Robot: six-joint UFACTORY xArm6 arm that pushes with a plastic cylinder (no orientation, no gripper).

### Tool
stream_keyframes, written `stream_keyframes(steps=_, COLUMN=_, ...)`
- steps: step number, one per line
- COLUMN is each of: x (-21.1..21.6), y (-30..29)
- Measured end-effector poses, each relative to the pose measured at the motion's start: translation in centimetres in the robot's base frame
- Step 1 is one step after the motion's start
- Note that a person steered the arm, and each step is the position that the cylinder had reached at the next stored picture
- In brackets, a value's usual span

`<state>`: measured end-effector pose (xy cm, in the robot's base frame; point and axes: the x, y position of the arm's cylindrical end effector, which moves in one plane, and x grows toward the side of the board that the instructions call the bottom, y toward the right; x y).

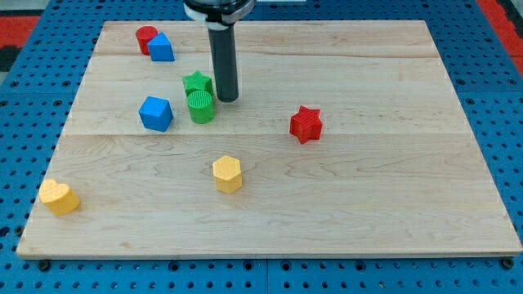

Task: Move the green star to the bottom of the blue triangle

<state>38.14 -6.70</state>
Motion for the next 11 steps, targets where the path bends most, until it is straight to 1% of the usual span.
stream_keyframes(steps=1, x=0.0, y=-8.4)
stream_keyframes(steps=2, x=-1.3, y=-11.1)
stream_keyframes(steps=3, x=-0.4, y=-10.5)
stream_keyframes(steps=4, x=0.7, y=-6.0)
stream_keyframes(steps=5, x=-1.5, y=-7.3)
stream_keyframes(steps=6, x=-2.7, y=-11.9)
stream_keyframes(steps=7, x=-5.1, y=-12.4)
stream_keyframes(steps=8, x=-7.9, y=-11.6)
stream_keyframes(steps=9, x=-6.9, y=-8.1)
stream_keyframes(steps=10, x=-5.3, y=2.9)
stream_keyframes(steps=11, x=0.9, y=3.6)
